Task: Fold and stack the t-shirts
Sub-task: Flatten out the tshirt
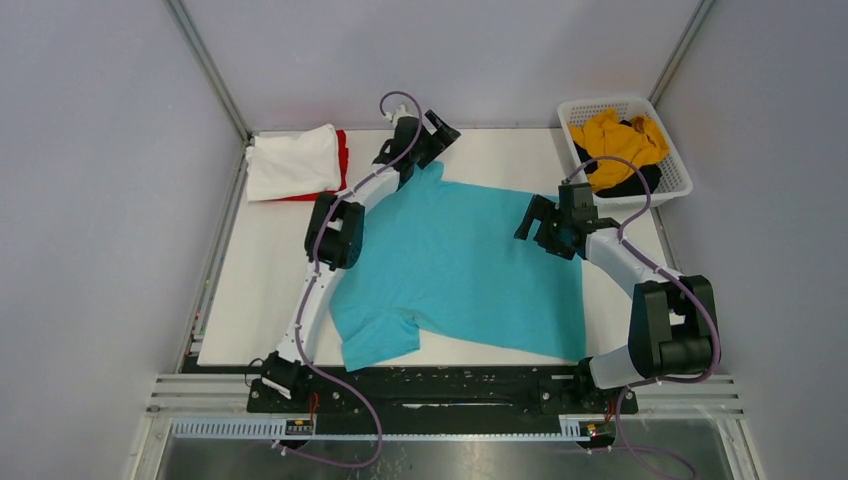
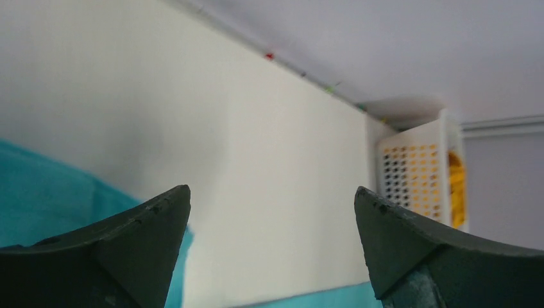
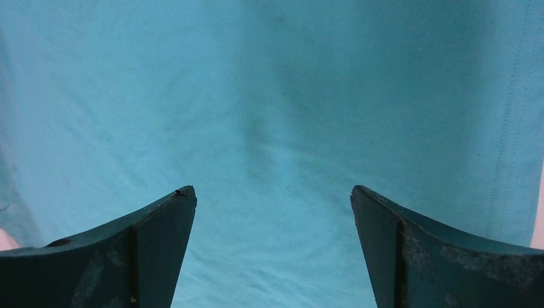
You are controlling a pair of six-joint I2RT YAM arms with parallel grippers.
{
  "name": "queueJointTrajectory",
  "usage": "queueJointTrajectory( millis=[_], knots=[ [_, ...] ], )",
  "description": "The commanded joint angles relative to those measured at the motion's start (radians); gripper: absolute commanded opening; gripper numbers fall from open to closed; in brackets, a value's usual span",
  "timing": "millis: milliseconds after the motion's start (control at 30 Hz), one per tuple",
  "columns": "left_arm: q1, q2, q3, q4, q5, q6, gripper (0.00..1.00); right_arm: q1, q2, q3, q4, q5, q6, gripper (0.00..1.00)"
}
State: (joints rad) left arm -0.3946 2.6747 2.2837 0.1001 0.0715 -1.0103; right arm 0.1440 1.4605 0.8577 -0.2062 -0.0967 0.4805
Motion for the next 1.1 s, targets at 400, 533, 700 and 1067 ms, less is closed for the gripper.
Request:
queueJointTrajectory(
  millis=[400,533,700,1067],
  knots=[
    [0.000,-0.530,-0.380,-0.141,-0.013,0.275,0.99,0.027,0.015,0.002,-0.059,0.020,0.037,0.99],
    [0.001,-0.819,-0.860,-0.029,-0.062,0.267,0.99,0.026,0.051,-0.005,-0.085,0.010,0.077,0.99],
    [0.000,-0.960,-1.128,-0.150,-0.096,0.254,0.99,0.026,0.149,0.082,-0.122,-0.013,0.069,1.00],
    [0.098,-0.752,-1.081,-0.257,-0.076,0.184,0.99,0.026,0.430,0.439,-0.254,-0.037,0.018,1.00]
  ],
)
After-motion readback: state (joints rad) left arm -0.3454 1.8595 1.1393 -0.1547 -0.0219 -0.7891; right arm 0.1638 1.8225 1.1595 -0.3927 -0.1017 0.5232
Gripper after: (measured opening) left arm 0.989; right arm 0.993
